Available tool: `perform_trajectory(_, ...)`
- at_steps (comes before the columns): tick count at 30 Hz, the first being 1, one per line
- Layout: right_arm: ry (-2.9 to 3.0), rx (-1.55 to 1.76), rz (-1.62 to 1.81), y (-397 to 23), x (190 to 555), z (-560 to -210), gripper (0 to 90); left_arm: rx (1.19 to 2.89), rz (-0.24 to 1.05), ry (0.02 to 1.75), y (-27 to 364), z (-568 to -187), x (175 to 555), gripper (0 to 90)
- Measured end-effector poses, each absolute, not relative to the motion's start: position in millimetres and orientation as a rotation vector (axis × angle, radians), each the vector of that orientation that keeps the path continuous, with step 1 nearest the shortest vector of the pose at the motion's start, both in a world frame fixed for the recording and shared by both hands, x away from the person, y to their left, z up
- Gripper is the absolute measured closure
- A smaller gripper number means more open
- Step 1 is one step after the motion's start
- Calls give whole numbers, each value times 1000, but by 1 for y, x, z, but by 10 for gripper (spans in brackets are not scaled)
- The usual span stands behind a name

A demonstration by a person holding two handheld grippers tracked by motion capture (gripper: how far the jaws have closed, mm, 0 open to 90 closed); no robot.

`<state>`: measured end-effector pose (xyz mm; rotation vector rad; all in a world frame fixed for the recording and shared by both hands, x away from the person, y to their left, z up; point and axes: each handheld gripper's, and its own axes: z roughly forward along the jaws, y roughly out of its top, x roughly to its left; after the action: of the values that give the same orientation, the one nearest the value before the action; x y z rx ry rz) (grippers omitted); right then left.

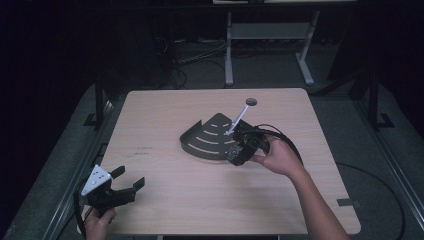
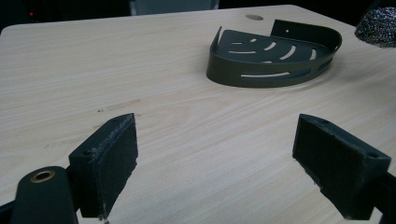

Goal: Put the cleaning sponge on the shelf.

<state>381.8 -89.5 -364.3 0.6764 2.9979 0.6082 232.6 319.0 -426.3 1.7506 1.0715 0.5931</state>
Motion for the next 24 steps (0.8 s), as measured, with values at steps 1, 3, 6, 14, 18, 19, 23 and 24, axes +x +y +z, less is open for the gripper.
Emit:
perform_trajectory(1,2997,677,610,-89,383,-364,331,1749,592,1072,319,-426,233,133)
perform_trajectory(3,2993,677,603,-87,385,-362,331,1744,591,1075,319,-426,233,133)
perform_trajectory(6,2993,677,607,-86,389,-360,331,1739,591,1075,320,-426,233,133)
perform_trajectory(14,2994,687,592,-81,400,-353,331,1730,588,1072,320,-425,233,133)
perform_trajectory(18,2993,696,582,-79,408,-351,331,1729,590,1073,321,-424,233,133)
perform_trajectory(19,2993,696,582,-79,408,-351,331,1729,590,1073,321,-424,233,133)
perform_trajectory(23,2995,709,579,-74,415,-352,330,1720,590,1076,323,-424,232,133)
perform_trajectory(24,2997,711,597,-73,417,-353,330,1722,591,1077,323,-423,232,133)
